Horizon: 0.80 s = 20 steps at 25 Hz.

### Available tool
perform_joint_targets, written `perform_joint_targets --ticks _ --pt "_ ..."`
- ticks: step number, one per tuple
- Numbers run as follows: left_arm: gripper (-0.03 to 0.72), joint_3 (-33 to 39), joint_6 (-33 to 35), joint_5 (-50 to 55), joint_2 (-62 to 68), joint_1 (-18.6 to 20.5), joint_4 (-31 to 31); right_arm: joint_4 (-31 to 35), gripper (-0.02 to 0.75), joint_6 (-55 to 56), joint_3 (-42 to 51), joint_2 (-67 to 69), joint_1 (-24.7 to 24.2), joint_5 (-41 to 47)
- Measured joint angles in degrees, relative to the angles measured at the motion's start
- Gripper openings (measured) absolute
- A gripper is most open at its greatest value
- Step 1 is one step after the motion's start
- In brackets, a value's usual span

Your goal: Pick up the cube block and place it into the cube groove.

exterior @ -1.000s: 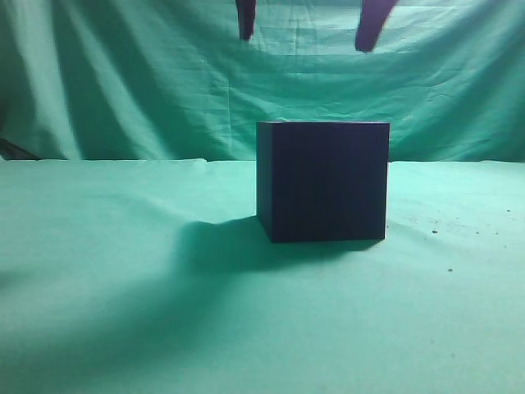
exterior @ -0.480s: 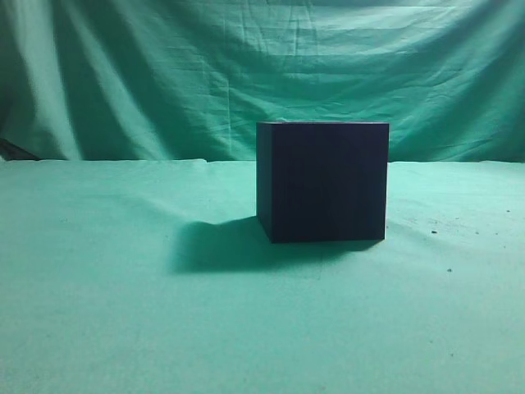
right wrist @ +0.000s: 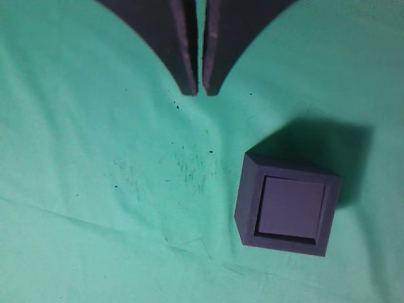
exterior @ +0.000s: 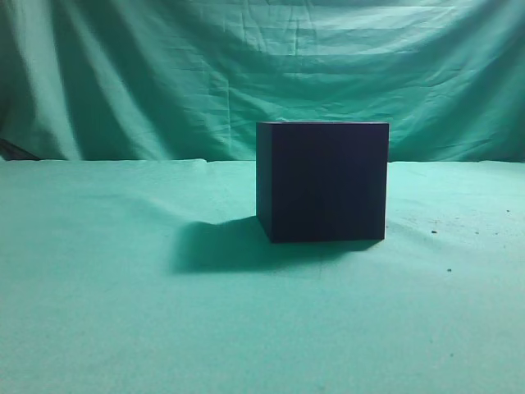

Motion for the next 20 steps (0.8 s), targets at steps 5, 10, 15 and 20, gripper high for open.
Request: perform_joint_targets --ticks 5,10,15,20 --pt "0.0 0.0 0.0 0.0 0.0 0.0 0.0 0.47 0.0 0.23 12.87 -10.57 0.0 -10.83" --pt "0.0 0.0 0.0 0.0 0.0 0.0 0.0 1.59 0.0 0.23 23.97 -20.38 0.0 -25.61" --pt "0.0 0.0 0.0 0.0 0.0 0.0 0.0 4.09 0.0 0.23 27.84 -26.12 0.0 -32.25" --pt "0.0 0.0 0.0 0.0 0.0 0.0 0.0 4.16 0.0 -4.29 27.88 -26.67 0.0 -32.76"
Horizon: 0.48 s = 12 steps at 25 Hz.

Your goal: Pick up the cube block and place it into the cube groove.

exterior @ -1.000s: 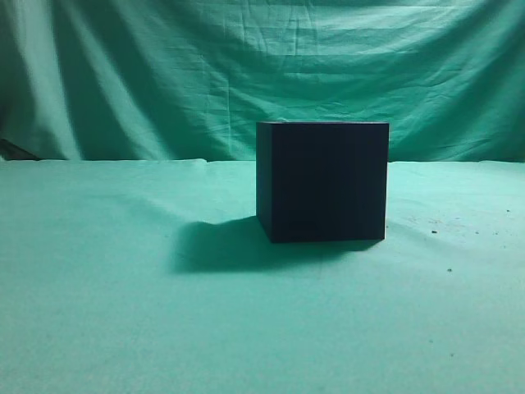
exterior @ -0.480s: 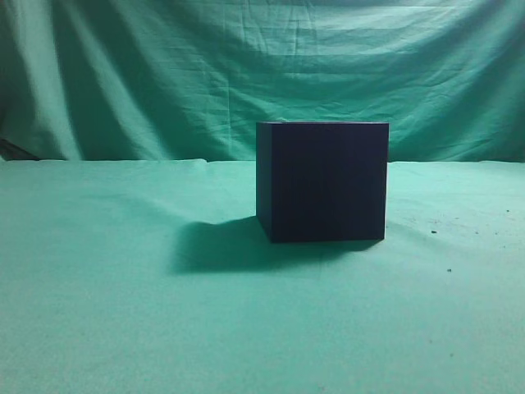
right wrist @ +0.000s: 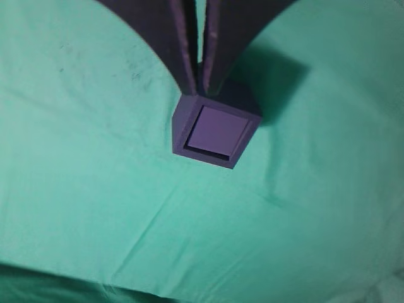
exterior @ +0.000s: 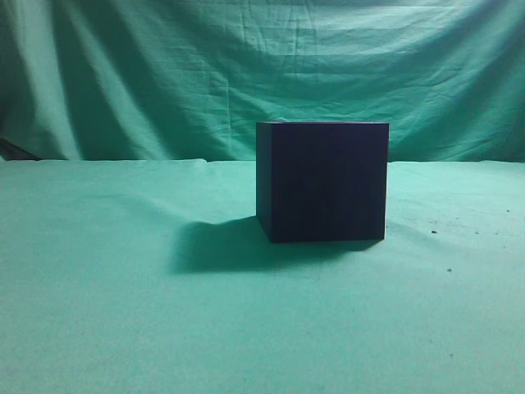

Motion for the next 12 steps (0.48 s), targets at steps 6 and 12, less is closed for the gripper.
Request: perform_joint_targets --ticks 6,12 --pt "0.0 0.0 0.0 0.0 0.0 0.0 0.0 1.05 0.0 -14.51 0.0 -0.04 0.0 -0.35" --pt "0.0 0.0 0.0 0.0 0.0 0.0 0.0 -0.07 0.0 -15.85 3.13 -3.56 -1.71 -2.3"
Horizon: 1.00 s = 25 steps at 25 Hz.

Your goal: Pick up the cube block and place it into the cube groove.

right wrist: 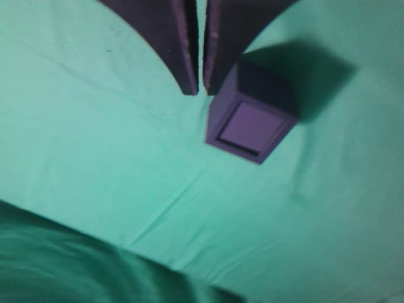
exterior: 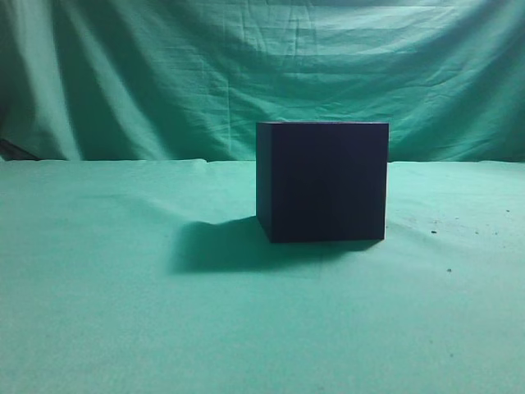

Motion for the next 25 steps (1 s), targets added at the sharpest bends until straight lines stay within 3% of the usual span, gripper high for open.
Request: perform_joint_targets --ticks 7,16,19,25 --pt "0.0 0.0 0.0 0.0 0.0 0.0 0.0 1.38 0.0 0.0 14.01 -15.02 -14.05 -10.46" --pt "0.0 0.0 0.0 0.0 0.0 0.0 0.0 5.29 0.0 0.0 31.2 -34.74 -31.68 -12.42" --pt "0.0 0.0 0.0 0.0 0.0 0.0 0.0 6.75 0.0 0.0 35.37 -35.91 -34.79 -13.44" --pt "0.0 0.0 0.0 0.0 0.0 0.0 0.0 7.26 0.0 0.0 38.33 -35.91 -35.38 -13.28"
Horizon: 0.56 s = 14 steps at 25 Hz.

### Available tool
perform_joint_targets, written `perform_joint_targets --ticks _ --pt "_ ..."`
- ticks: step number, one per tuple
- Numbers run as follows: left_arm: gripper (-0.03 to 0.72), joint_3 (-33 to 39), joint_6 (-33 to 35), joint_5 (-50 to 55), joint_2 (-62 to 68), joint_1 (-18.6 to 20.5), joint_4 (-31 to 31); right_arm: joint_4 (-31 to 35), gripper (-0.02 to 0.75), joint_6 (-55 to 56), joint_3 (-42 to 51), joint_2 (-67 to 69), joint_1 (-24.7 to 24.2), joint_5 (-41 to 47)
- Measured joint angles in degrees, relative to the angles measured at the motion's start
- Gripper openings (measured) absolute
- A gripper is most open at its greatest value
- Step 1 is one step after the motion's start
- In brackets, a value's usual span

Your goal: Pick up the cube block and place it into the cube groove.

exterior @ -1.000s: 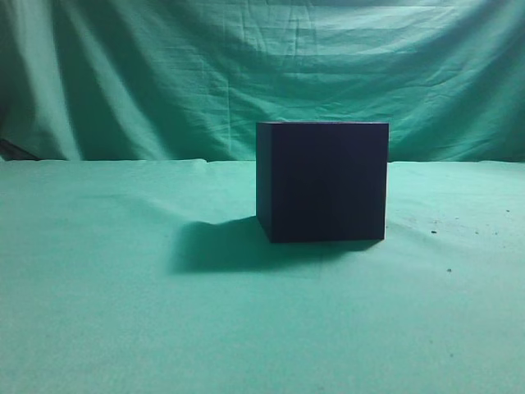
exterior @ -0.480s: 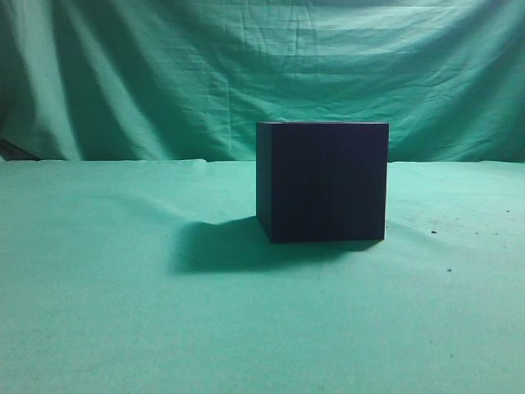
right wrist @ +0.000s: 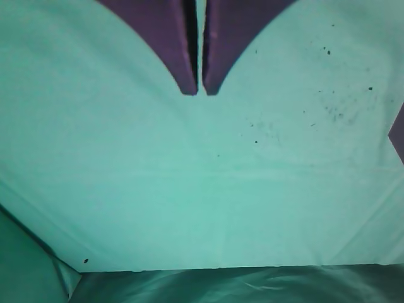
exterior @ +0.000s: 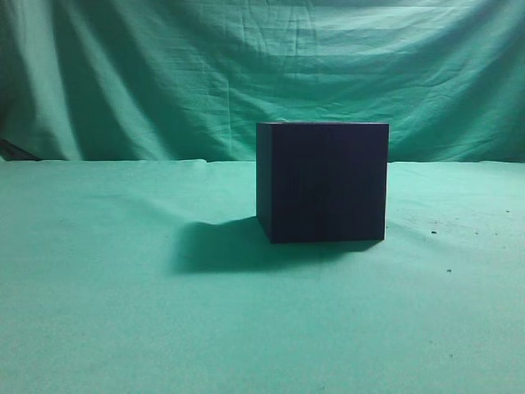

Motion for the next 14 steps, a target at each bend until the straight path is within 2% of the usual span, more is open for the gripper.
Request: perform_joint_targets --ticks 14 --pt "0.0 0.0 0.0 0.0 0.0 0.0 0.0 0.12 0.0 -0.59 0.03 0.0 0.0 0.23"
